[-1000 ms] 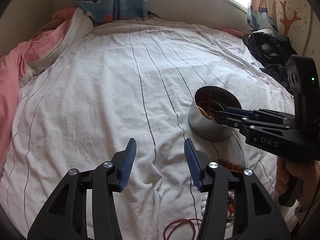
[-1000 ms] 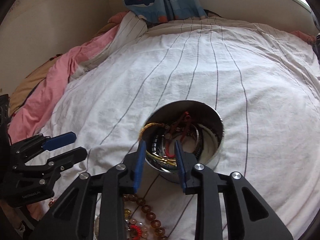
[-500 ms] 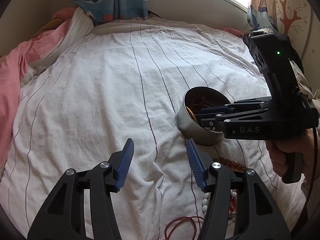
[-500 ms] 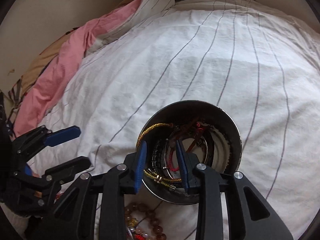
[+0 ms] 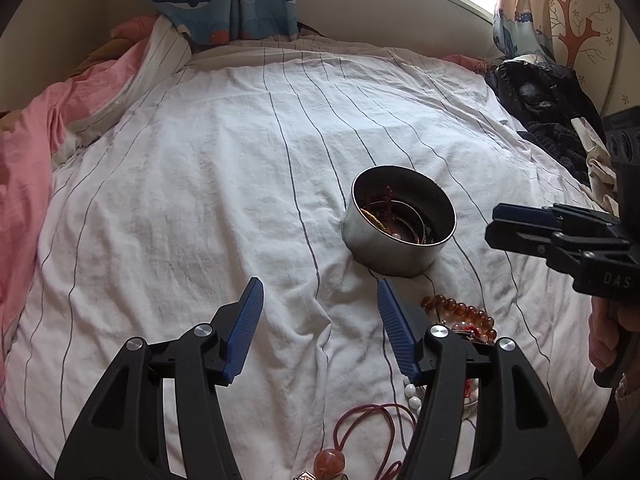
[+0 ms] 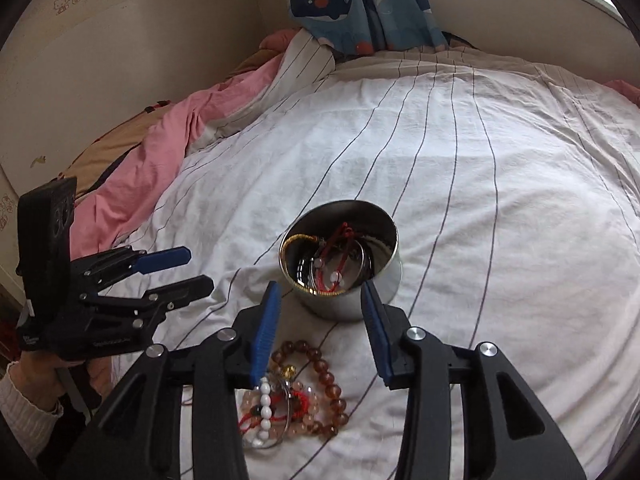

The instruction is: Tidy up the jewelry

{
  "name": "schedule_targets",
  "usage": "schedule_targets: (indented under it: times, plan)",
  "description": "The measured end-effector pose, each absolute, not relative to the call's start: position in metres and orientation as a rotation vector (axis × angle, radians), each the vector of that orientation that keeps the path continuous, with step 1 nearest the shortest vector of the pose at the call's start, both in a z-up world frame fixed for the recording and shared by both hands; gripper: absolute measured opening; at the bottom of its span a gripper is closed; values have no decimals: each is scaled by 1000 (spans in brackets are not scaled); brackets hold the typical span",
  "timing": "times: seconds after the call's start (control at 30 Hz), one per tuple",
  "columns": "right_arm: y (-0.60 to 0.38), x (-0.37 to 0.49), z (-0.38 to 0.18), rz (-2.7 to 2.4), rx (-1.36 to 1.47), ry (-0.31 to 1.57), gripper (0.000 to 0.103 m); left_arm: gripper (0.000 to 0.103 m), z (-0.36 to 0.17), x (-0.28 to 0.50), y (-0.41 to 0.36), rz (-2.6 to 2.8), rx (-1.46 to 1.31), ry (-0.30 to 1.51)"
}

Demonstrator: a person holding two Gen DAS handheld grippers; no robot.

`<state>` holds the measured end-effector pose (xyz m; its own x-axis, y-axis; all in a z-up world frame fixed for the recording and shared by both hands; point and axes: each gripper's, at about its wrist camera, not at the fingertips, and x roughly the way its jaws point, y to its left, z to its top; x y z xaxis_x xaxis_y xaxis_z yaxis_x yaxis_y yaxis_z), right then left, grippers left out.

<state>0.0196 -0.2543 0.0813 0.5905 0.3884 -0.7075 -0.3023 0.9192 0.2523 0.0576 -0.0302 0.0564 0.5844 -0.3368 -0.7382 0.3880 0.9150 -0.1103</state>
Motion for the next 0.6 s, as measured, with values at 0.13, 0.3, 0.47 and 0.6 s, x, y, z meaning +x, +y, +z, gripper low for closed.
schedule_targets:
  times: [0.13,0.3,0.47,0.6]
  plan:
    - [-253,-12,61,365,73,914,41,57,52,40,-37,-450,109,861]
    - [-251,-34,45,348,88,947,38,57,43,23,-53,-504,175,889]
    - [-260,-41,34,320,99,964,38,57,26,17,-77,-551,261,928]
    - [-270,-38,35,302,130,950,38,53,14,16,-93,-570,304,943]
